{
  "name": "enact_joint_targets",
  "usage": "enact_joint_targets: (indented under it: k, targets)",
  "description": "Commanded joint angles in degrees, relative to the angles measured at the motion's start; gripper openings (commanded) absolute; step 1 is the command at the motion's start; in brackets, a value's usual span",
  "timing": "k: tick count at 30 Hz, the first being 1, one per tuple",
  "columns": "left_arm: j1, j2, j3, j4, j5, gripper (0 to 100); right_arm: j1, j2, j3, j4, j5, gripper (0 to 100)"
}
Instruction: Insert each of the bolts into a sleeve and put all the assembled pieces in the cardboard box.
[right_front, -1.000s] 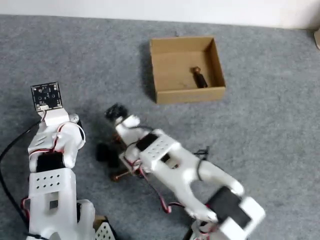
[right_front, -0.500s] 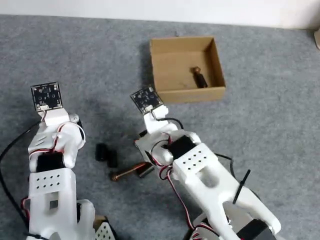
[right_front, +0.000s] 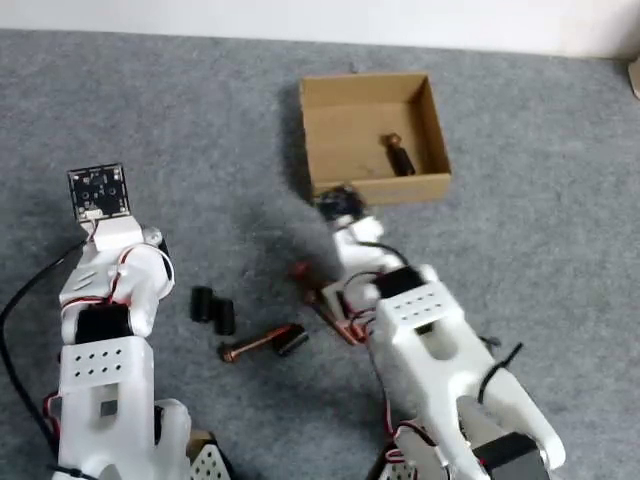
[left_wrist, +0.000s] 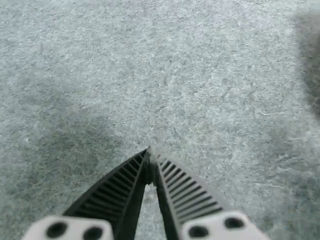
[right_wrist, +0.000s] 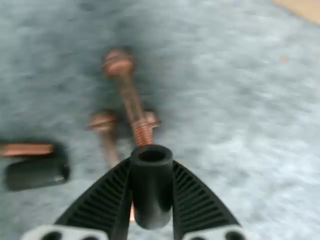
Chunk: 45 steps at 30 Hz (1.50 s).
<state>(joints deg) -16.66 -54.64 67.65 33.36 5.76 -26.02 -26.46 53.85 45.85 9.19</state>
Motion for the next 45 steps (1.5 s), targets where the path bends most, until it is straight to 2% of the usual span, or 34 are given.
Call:
enact_joint_targets:
  k: [1,7,10,16,21,23,35,45]
  targets:
    - [1.36,-0.75,-3.3,0.18,0.35,1,6.2,-0.48,0.22,0.48,1.76,0.5]
    - [1.36,-0.66,-2.51,-0.18,0.35,1,14.37,0.04,0.31,0.57,2.11,0.5]
    - [1.36,-0.75,-2.51,-0.18,0.35,1,16.57,0.04,2.33,0.48,6.15,0.5]
    - [1.36,-0.75,-2.51,-0.18,0.35,1,22.02,0.13,4.7,0.57,8.62,1.8]
    - [1.36,-0.75,-2.51,-0.18,0.35,1,24.57,0.13,5.49,0.57,11.52,20.9]
    - [1.36,-0.75,-2.51,-0.18,0.35,1,24.75,0.04,5.67,0.66,11.52,25.6]
    - [1.45,-0.75,-2.42,-0.18,0.35,1,25.71,0.13,5.93,3.03,11.52,25.7]
    - [1.45,-0.75,-2.42,-0.09,0.35,1,33.8,0.13,5.85,-2.24,11.87,25.6]
